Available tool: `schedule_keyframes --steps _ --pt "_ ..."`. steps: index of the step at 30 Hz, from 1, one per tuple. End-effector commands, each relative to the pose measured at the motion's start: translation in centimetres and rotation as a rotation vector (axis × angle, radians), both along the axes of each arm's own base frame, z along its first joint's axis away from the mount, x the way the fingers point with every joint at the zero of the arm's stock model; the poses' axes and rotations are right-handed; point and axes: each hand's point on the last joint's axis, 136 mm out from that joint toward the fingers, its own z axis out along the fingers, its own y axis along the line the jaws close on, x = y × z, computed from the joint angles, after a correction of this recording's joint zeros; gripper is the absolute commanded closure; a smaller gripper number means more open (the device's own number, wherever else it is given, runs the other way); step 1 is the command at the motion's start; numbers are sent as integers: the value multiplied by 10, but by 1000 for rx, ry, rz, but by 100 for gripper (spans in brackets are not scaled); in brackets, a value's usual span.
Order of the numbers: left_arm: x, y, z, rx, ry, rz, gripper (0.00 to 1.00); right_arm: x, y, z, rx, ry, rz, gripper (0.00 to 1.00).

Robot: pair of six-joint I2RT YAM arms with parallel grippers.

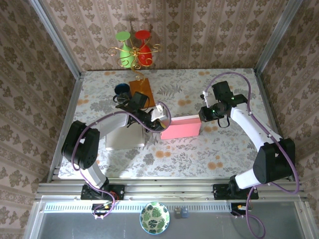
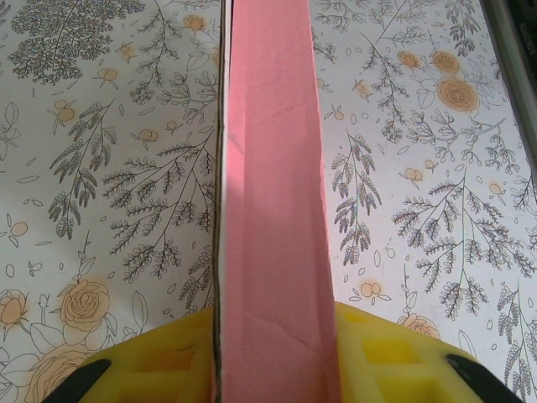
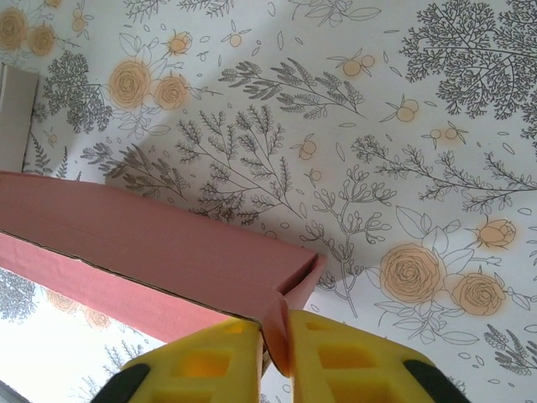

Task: Fold the paper box

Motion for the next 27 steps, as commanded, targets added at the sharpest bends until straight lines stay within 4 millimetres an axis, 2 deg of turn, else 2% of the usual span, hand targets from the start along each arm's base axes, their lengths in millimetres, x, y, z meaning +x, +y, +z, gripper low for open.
schedule_keyframes --steps 1,6,10,14,23,24,27 --pt "-1 -1 5 -7 5 -20 73 3 -1 2 -33 -4 10 85" --pt "0 -1 6 -9 8 -16 74 3 0 2 -48 -7 15 91" --pt "1 -1 6 -9 8 -11 75 0 1 0 -68 -11 21 100" --pt "5 -2 5 -8 18 15 78 -4 1 -3 -90 -14 16 100" --pt "10 -1 4 -2 16 50 79 -13 3 -16 -75 -28 -64 100" --pt "10 -1 4 -1 18 53 79 -15 3 -10 -65 -50 -71 100" --pt "10 -2 5 -5 15 52 79 -15 5 -11 -55 -57 -94 100"
